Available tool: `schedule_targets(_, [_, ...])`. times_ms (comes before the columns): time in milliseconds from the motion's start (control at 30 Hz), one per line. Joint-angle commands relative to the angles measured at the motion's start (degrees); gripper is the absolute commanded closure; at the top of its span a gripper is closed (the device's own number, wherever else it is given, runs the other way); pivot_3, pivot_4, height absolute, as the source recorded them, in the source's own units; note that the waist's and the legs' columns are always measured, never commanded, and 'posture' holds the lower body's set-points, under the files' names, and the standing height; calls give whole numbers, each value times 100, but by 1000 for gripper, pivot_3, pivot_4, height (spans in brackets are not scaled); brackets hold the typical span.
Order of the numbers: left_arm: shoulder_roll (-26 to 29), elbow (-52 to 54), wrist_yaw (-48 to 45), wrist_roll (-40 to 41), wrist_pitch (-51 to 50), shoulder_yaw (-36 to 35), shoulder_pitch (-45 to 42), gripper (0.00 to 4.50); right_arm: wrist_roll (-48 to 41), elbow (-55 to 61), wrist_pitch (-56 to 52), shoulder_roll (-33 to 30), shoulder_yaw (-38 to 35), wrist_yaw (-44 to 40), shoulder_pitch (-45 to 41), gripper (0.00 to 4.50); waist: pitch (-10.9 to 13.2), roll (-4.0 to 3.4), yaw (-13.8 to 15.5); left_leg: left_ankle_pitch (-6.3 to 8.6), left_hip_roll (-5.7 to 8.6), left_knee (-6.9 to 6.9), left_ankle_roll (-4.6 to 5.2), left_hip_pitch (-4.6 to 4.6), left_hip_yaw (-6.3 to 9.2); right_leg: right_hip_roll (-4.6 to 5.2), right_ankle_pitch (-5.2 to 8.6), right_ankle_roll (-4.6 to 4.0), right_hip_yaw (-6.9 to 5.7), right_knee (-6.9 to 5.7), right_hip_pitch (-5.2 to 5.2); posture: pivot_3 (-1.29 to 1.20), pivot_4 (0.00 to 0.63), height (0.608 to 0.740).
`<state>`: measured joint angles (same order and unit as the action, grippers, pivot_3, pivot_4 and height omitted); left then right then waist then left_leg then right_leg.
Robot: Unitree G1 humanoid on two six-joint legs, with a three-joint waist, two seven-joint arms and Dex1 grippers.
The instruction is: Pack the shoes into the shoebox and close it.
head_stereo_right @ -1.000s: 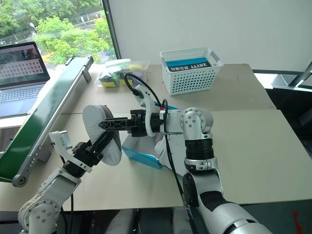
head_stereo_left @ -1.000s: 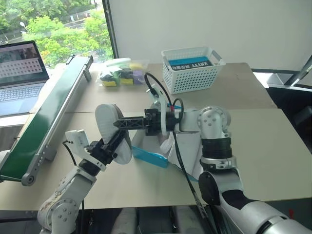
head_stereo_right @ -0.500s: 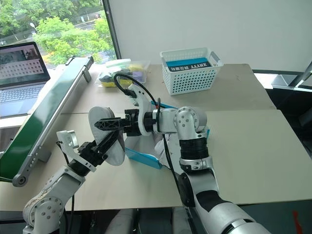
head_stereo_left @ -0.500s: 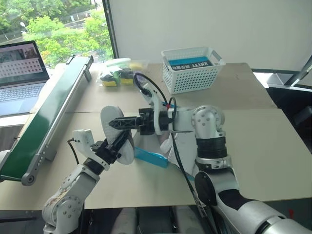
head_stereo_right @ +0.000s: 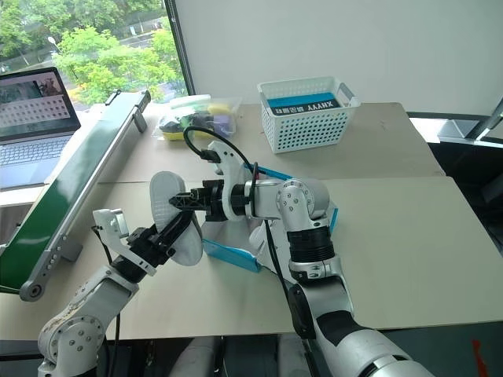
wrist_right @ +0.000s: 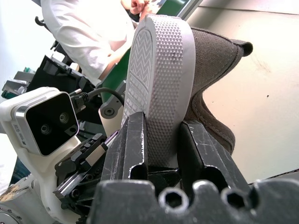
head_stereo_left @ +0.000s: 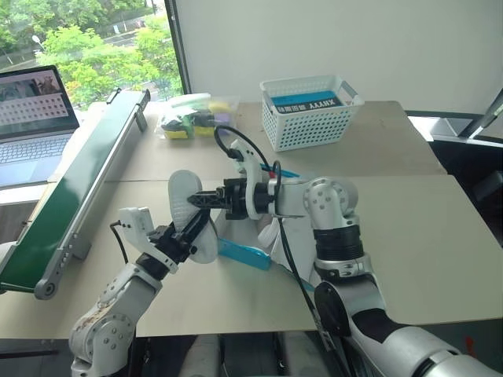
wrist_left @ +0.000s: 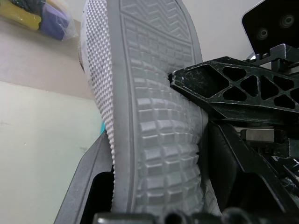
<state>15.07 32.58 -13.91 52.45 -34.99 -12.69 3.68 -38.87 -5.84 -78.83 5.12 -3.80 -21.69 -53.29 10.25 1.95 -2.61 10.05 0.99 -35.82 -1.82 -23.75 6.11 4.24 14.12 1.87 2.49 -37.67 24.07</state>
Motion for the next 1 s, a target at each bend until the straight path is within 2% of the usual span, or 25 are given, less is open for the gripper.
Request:
schedule_targets(33, [97,80,54,-395,139,203,-170,2261,-126,105,39,197,-43,48,-59,4010,0,0,2,0,0,0,0,0,0,0,0,0,0,0,0,0,150,729])
schedule_targets(133, [131,-1,89,-686,205,255,-225,2261,-133,88,41,220,-81,92,-57,4037,0,0,4,0,0,0,0,0,0,0,0,0,0,1,-1,0,150,729])
schedule_targets(200, [166,-12,56,-800,238,286,-229,1585,-127,80,51,235,-111,130,-51,4046,0,0,-5,0,0,0,0,0,0,0,0,0,0,1,0,0,150,729])
schedule_targets(233, [192,-9,37,-869,252,312,-232,1403,-120,72,67,242,-128,154,-49,4056,0,0,-7,0,0,2,0,0,0,0,0,0,0,1,1,0,150,729])
schedule_targets(267, [233,2,33,-958,255,346,-231,799,-111,61,89,247,-149,186,-48,4071,0,0,-8,0,0,3,0,0,0,-1,0,0,0,0,2,0,150,729])
schedule_targets(333, [351,42,-15,-1105,230,414,-203,128,-69,-6,207,267,-250,308,-72,4101,0,0,-6,0,0,4,0,0,0,-1,0,0,0,0,2,0,150,729])
schedule_targets(367, [421,105,-87,-1063,205,371,-132,27,13,-130,393,269,-383,454,-135,4122,0,0,-2,0,0,3,0,0,0,0,0,0,0,0,2,0,150,729])
schedule_targets(500, [749,381,-347,-839,105,156,199,27,302,-890,1119,50,-918,1078,-548,4165,1,-2,-2,0,0,2,0,0,0,0,0,0,0,1,0,0,150,729])
schedule_targets(667, [915,502,-440,-775,78,28,485,27,485,-1542,1484,-346,-1356,1511,-1070,4184,13,-19,16,0,0,4,0,-1,0,0,0,-1,0,1,5,0,150,729])
schedule_targets(767, [972,569,-498,-735,70,-35,639,27,431,-1624,1227,-613,-1557,1710,-1361,4191,13,-20,14,0,3,6,0,-5,0,5,2,2,-1,10,0,0,150,729])
schedule_targets(833, [1019,571,-569,-700,80,-114,764,27,202,-1522,671,-791,-1862,1909,-1671,4194,15,-22,12,1,3,7,1,-10,-1,5,2,3,0,11,5,0,150,729])
schedule_targets(1000, [984,458,-606,-727,103,-78,758,27,-211,-1506,-94,-612,-2678,2397,-2066,4195,24,-35,-20,2,1,10,3,-13,0,3,3,1,0,9,10,0,150,729])
